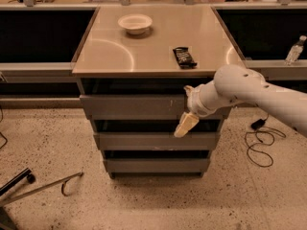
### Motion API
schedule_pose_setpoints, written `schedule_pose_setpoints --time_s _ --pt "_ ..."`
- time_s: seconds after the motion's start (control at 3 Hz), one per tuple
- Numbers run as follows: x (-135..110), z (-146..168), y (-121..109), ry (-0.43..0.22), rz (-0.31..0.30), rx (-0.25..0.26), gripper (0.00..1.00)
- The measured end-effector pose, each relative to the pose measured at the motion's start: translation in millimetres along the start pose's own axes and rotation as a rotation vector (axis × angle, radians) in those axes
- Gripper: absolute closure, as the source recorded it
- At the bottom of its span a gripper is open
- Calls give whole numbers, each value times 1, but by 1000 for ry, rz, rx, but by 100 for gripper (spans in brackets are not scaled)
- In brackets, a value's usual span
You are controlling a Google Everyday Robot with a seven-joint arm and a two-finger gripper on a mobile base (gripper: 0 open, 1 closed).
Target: Open top drawer
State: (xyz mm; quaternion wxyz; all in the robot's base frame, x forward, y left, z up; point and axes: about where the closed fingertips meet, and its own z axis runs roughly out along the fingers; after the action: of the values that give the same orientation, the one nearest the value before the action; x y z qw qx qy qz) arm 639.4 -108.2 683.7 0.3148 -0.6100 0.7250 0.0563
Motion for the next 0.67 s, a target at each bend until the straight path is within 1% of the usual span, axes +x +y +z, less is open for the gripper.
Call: schedule_pose_setpoints --time_s 0.67 --pt "-1 33 -6 -69 -11 -63 0"
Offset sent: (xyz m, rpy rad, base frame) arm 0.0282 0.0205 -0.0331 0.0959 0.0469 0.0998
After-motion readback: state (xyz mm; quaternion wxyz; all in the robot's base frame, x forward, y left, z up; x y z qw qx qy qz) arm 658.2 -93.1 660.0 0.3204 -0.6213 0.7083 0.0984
